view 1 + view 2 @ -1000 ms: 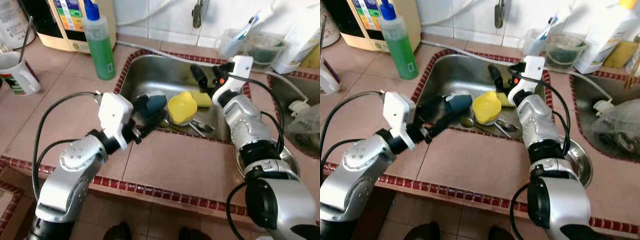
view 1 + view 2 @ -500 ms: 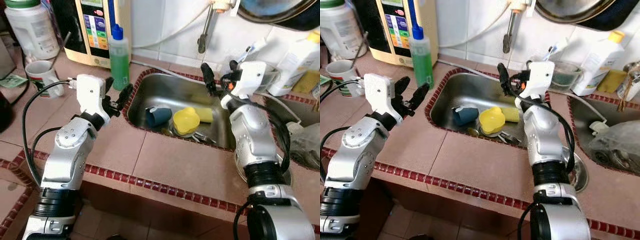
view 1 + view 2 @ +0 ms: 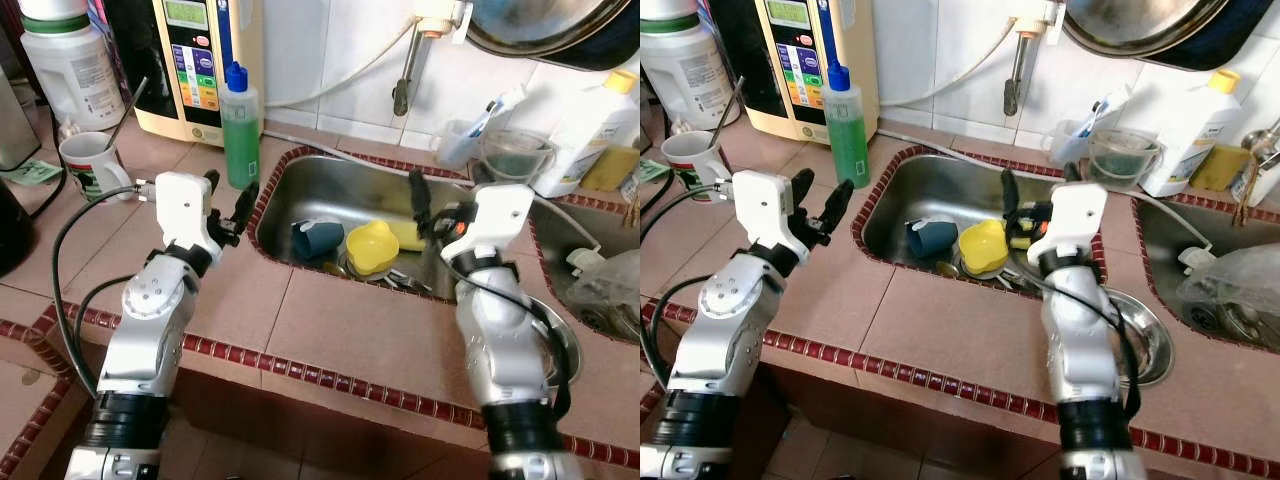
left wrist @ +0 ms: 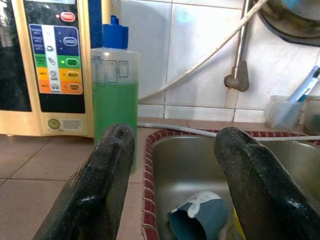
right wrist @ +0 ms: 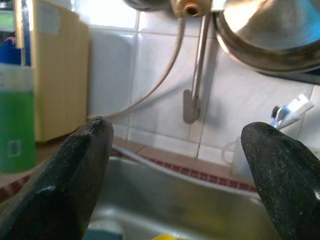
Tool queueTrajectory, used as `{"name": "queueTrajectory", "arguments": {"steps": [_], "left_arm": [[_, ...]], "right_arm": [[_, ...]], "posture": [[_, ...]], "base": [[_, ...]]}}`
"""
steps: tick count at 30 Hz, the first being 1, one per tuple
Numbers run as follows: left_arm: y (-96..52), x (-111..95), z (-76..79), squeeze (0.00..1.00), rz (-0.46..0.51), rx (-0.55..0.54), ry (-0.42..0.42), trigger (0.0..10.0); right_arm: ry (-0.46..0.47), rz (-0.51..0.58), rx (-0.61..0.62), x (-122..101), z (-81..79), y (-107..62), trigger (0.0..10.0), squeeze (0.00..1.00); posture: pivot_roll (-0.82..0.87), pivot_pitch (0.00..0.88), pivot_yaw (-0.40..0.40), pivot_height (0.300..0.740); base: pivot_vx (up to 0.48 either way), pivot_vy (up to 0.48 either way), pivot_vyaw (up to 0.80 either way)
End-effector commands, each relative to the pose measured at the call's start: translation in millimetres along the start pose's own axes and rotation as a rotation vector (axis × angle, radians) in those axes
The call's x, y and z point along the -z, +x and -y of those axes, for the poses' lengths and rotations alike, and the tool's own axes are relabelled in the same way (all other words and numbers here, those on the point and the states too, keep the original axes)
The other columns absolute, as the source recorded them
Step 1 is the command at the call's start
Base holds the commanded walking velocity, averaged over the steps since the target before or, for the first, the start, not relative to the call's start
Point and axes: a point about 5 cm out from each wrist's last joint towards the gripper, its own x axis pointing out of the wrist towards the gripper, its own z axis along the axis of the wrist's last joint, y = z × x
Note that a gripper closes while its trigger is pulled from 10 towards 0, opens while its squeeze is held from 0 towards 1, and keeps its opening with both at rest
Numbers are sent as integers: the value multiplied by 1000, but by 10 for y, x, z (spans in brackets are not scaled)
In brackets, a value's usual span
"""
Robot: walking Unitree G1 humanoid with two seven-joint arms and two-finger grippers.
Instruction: Kitchen organization
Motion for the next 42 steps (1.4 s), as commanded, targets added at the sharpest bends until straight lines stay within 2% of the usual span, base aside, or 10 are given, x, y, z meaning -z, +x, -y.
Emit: {"name": "queueTrajectory", "arguments": {"steps": [1, 4, 13, 28, 42], "left_arm": [[-24, 21, -1, 0, 3, -9, 7, 10000], [-93, 82, 13, 0, 0, -22, -19, 10000], [-98, 55, 35, 0, 21, -20, 3, 10000], [-180, 47, 98, 0, 33, 27, 4, 10000], [-174, 31, 108, 0, 39, 34, -4, 10000]], "right_arm": [[-16, 35, 13, -68, 9, -16, 10000, 0], [-33, 17, 49, -20, 13, -109, 10000, 0], [-60, 6, 74, -38, 67, -131, 10000, 0], [-78, -31, 75, 2, 42, -181, 10000, 0], [-94, -38, 76, -3, 59, -187, 10000, 0]], "posture": [[98, 0, -37, 740], [92, 0, -37, 740], [88, 0, -37, 740], [99, 0, -46, 740], [92, 0, -46, 740]], "base": [[0, 0, 0], [0, 0, 0], [0, 0, 0], [0, 0, 0], [0, -439, 0]]}}
